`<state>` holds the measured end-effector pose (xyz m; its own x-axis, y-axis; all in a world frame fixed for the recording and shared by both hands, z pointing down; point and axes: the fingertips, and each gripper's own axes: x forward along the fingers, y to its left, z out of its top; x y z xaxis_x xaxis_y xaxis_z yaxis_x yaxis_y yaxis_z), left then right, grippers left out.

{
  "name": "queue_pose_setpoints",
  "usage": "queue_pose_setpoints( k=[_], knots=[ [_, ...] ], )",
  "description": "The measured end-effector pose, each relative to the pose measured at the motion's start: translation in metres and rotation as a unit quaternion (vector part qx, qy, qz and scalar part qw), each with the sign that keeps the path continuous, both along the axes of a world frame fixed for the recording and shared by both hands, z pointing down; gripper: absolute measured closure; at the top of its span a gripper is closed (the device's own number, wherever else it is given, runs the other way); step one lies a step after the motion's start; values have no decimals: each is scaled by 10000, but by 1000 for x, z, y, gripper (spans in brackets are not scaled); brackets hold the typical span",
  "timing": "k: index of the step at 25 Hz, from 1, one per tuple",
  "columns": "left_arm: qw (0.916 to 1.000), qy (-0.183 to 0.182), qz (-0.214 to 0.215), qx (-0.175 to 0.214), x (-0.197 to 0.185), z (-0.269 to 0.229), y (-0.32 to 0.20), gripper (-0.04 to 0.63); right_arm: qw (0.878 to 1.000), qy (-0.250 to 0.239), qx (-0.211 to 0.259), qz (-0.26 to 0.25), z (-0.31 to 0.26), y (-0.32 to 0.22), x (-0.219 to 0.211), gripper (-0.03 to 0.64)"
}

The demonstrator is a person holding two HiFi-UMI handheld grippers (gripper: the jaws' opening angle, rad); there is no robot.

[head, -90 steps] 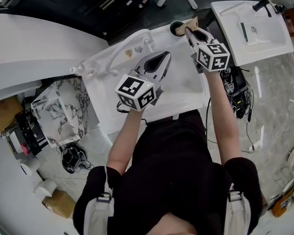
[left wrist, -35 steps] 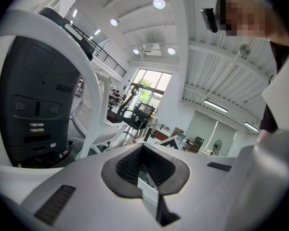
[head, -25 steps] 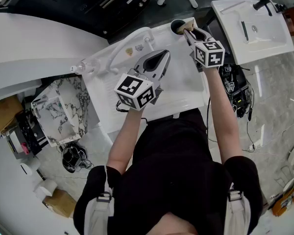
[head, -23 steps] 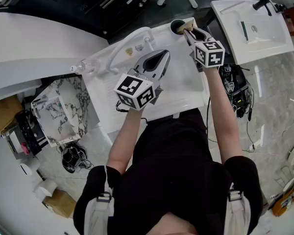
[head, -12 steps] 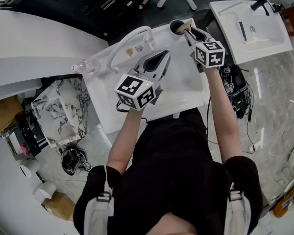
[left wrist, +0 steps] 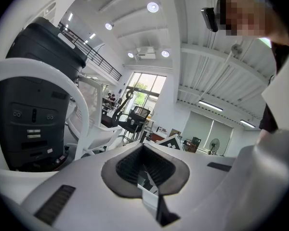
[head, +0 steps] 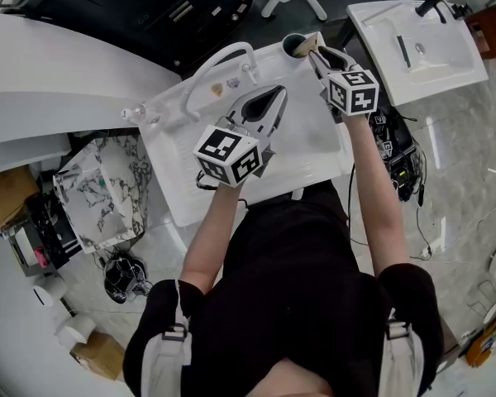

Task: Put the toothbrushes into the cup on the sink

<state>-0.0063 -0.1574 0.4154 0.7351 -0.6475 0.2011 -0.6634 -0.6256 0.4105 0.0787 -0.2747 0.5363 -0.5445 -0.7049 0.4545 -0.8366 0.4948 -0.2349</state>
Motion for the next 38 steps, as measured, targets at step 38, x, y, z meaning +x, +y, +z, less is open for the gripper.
queue_pose_setpoints(
  k=[38],
  knots=[
    [9997,-150,-97,193,-16,-8,32,587,9901,-854,751,-821,-104,111,-60,531]
  ],
)
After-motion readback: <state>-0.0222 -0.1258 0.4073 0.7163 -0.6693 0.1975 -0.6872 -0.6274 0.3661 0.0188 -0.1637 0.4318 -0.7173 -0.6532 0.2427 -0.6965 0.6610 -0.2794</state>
